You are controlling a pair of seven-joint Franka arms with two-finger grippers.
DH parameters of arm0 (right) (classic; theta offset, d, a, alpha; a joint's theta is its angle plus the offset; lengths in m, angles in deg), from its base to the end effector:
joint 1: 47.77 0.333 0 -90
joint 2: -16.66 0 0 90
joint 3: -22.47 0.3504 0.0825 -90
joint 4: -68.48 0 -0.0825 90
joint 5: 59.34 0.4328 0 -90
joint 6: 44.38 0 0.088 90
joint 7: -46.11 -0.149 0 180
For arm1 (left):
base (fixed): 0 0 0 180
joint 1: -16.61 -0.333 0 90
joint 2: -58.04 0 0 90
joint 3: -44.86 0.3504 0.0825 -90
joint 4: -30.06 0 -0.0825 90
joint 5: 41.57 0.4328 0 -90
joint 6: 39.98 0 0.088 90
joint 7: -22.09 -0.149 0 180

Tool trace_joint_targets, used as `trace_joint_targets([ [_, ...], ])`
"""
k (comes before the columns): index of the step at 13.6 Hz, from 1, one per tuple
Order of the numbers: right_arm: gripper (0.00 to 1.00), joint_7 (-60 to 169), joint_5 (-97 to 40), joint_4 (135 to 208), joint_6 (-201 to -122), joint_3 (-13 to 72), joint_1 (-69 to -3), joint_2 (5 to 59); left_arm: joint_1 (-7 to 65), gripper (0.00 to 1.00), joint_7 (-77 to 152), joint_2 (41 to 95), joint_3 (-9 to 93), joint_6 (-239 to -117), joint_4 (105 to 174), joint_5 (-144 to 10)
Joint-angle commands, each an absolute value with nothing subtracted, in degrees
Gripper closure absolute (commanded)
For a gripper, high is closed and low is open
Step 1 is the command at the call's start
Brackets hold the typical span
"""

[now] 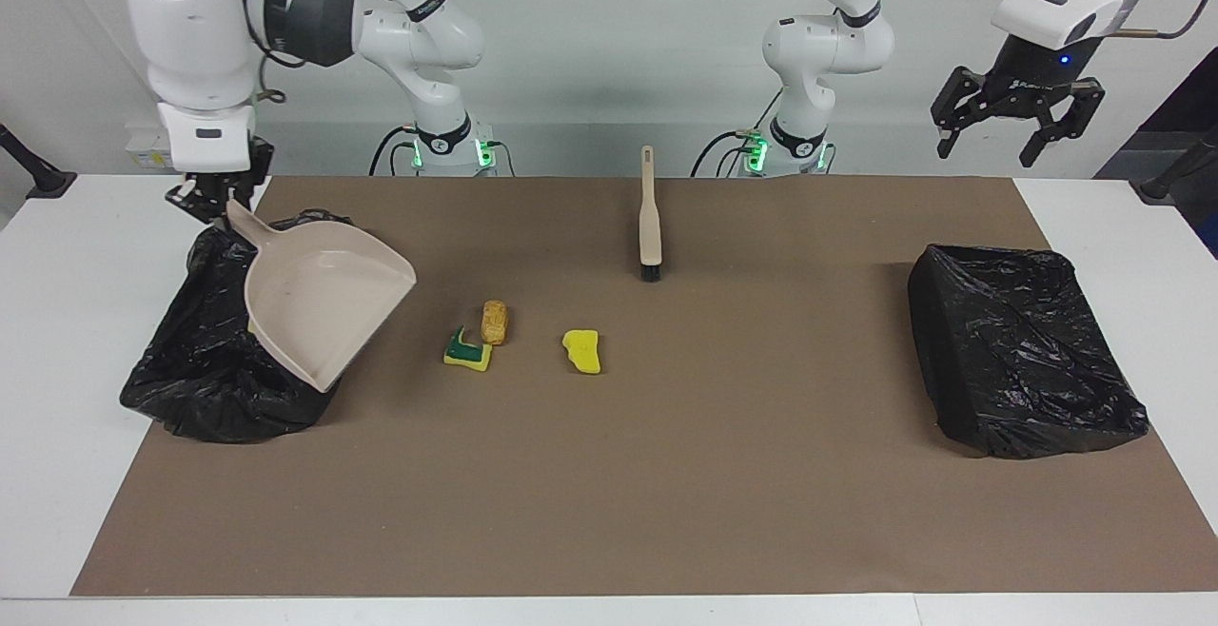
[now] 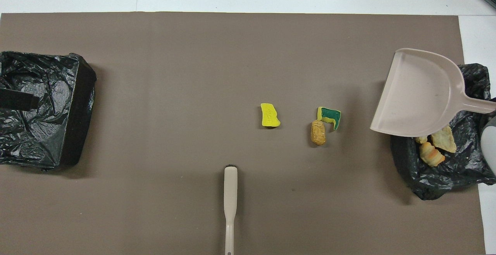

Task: Sweep and dump trash in bin
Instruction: 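Bring the empty dustpan back to the table center with the right gripper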

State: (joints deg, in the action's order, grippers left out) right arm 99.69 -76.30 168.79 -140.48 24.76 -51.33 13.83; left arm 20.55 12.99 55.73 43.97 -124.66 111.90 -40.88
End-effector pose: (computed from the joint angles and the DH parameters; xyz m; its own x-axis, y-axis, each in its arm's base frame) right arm 0.5891 -0.0531 0.5675 0.5800 0.7749 -0.2513 0.8143 -0.5609 0.1497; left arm 0.5780 -0.0472 0.7057 0.9671 -0.2394 0.0867 -0.2379 -0.9709 -0.0265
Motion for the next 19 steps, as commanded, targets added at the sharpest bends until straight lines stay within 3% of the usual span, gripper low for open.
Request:
trace_joint_targets([
  [1, 1.00, 82.7, -69.6, 172.4, -139.7, 24.7, -50.0, 11.8, 19.3, 0.00, 12.2, 57.9, 43.4, -122.0, 107.8, -41.7],
  [10, 1.00, 35.1, -57.8, 171.2, -150.7, 24.7, -32.4, 22.2, 19.5, 0.00, 15.8, 56.7, 43.1, -122.2, 107.8, -41.8],
  [19, 1.00, 11.0, -53.0, 153.0, -154.9, 24.7, -17.2, 40.9, 19.4, 0.00, 15.5, 55.8, 43.1, -121.4, 108.6, -41.3],
])
